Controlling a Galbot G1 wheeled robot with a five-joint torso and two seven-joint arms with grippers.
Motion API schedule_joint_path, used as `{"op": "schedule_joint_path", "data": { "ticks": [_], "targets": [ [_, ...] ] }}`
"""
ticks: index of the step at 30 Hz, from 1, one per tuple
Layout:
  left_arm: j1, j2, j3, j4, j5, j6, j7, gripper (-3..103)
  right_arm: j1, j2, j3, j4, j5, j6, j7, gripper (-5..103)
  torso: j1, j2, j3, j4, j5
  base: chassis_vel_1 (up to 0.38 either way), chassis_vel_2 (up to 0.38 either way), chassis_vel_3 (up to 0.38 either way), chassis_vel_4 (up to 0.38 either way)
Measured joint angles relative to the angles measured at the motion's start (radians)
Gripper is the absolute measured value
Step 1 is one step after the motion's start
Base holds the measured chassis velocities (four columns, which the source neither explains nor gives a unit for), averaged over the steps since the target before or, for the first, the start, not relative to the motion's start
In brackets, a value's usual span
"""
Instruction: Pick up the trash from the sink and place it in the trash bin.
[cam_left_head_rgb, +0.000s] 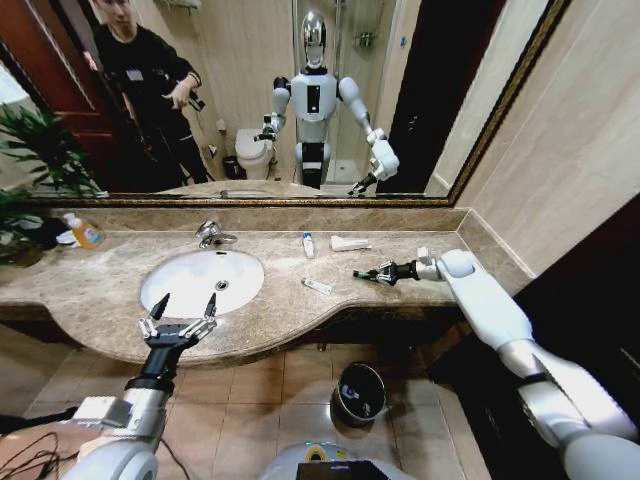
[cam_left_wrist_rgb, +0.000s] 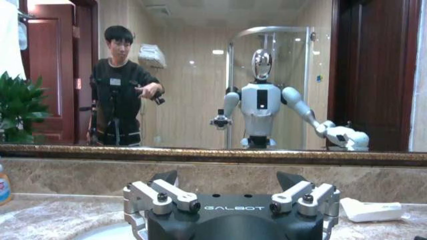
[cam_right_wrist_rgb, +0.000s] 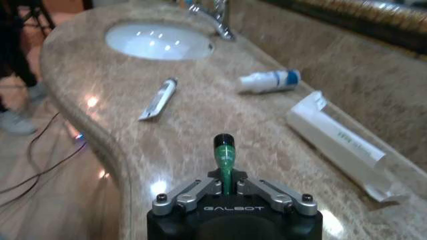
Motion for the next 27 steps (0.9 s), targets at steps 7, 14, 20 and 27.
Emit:
{"op": "schedule_joint_path", "data": {
  "ticks": [7,14,20,27],
  "targets": [
    [0.000,0.000,0.000,0.000,0.000,0.000,0.001,100,-0.243,-0.088,0.131,0.357,0.214,-0.114,0.283,7,0.000,0.000,0.000,-0.0001,-0.0003,0.000,0.000,0.000,0.000],
    [0.000,0.000,0.000,0.000,0.000,0.000,0.000,100,-0.588,-0.180,0.334,0.693,0.372,-0.167,0.400,7,0.000,0.000,0.000,-0.0003,-0.0003,0.000,0.000,0.000,0.000],
    [0.000,0.000,0.000,0.000,0.000,0.000,0.000,100,-0.868,-0.139,0.493,0.833,0.394,-0.173,0.386,7,0.000,0.000,0.000,-0.0002,-0.0003,0.000,0.000,0.000,0.000],
    [0.000,0.000,0.000,0.000,0.000,0.000,0.000,100,-1.096,0.057,0.549,0.781,0.294,-0.065,0.390,7,0.000,0.000,0.000,-0.0003,-0.0007,0.000,0.000,0.000,0.000]
  ]
}}
